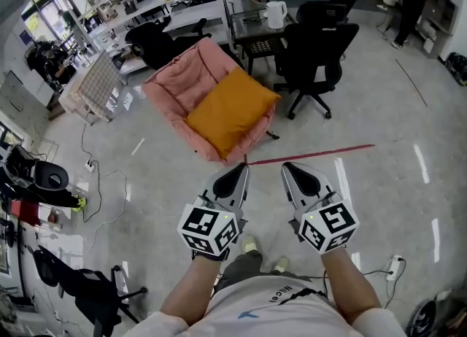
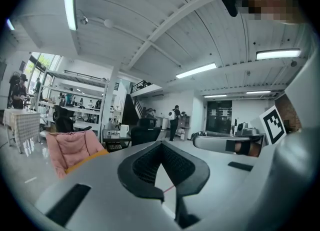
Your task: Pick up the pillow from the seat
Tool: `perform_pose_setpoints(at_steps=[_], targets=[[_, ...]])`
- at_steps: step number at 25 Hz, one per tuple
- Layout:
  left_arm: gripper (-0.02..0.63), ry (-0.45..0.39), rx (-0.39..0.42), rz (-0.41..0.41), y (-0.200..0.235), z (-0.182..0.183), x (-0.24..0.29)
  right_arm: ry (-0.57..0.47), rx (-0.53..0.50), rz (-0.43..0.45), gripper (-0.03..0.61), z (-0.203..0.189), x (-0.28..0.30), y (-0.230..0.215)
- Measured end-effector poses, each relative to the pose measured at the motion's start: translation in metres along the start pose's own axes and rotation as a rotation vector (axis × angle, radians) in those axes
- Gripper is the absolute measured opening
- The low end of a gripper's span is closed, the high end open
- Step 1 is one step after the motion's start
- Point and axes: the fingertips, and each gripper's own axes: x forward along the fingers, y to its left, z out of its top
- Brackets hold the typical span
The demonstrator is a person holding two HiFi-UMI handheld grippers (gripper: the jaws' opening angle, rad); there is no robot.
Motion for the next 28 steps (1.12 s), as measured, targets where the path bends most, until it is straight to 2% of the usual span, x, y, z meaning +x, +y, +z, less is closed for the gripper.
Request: perform_pose_setpoints(at_steps=[4,10,22,28], targets=[[0.009,0.004,-0.008,-0.004,0.013,-0.002,0.015,0.014,0.003,0.003,0.017,-0.003,0.018,-0.008],[0.009,0.014,-0.028,-0.014,0.06,-0.006,0.05,0.044,0.009,-0.016,0.017,-0.013,0.069,-0.026],[0.009,0.093,-0.029,-0.064,0.216,-0.017,0.152,0.104,0.046,-0.076,0.017,-0.036,0.242,-0.064],[0.009,0.135,-0.026,-0.086,0.275,-0.03,0.185,0.124,0.083,-0.129,0.017,-0.047,0.304,-0.079]])
